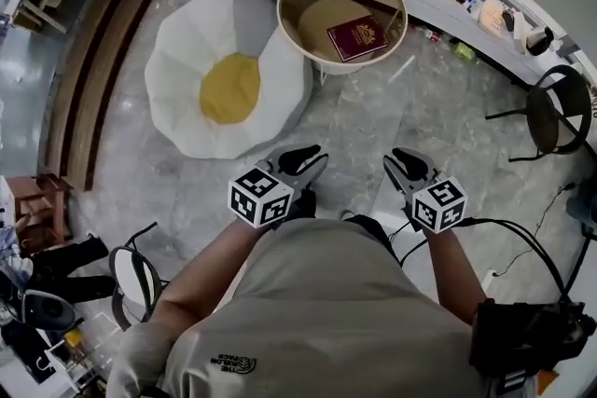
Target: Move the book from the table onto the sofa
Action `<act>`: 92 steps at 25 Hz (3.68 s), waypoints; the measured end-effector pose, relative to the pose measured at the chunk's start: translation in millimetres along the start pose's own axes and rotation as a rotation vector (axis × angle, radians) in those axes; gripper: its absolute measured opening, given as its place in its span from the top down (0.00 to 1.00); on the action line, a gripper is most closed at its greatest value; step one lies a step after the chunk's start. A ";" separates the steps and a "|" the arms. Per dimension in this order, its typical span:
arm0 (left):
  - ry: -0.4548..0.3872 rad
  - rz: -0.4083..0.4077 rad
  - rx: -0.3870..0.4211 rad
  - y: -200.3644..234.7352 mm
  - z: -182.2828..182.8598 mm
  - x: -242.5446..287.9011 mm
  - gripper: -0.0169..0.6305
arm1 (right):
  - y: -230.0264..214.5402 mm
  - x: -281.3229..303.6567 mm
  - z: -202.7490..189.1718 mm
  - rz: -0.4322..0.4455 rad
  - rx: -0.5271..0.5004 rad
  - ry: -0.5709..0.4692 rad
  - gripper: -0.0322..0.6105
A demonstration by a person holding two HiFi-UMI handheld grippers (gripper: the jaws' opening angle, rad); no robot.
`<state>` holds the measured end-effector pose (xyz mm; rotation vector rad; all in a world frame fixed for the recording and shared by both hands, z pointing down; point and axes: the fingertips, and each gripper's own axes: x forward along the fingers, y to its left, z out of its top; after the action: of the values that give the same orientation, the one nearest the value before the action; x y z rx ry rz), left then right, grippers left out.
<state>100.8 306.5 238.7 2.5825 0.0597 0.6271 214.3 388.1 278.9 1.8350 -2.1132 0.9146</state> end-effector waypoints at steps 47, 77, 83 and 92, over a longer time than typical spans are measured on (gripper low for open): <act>0.186 0.289 -0.607 436.4 -50.3 381.9 0.71 | -515.5 432.4 -22.1 0.068 0.261 0.358 0.72; 0.176 0.341 -0.667 463.0 -78.7 371.8 0.77 | -464.2 443.8 -12.6 0.130 0.359 0.263 0.77; 0.124 0.364 -0.677 461.2 -78.7 314.3 0.77 | -406.6 445.8 8.6 0.134 0.378 0.224 0.78; 0.026 0.434 -0.699 481.6 -114.3 161.4 0.77 | -253.8 491.2 13.7 0.193 0.327 0.239 0.79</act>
<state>161.5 -44.7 618.2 1.9055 -0.6165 0.6788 354.1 -34.9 606.6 1.5702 -2.1125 1.5220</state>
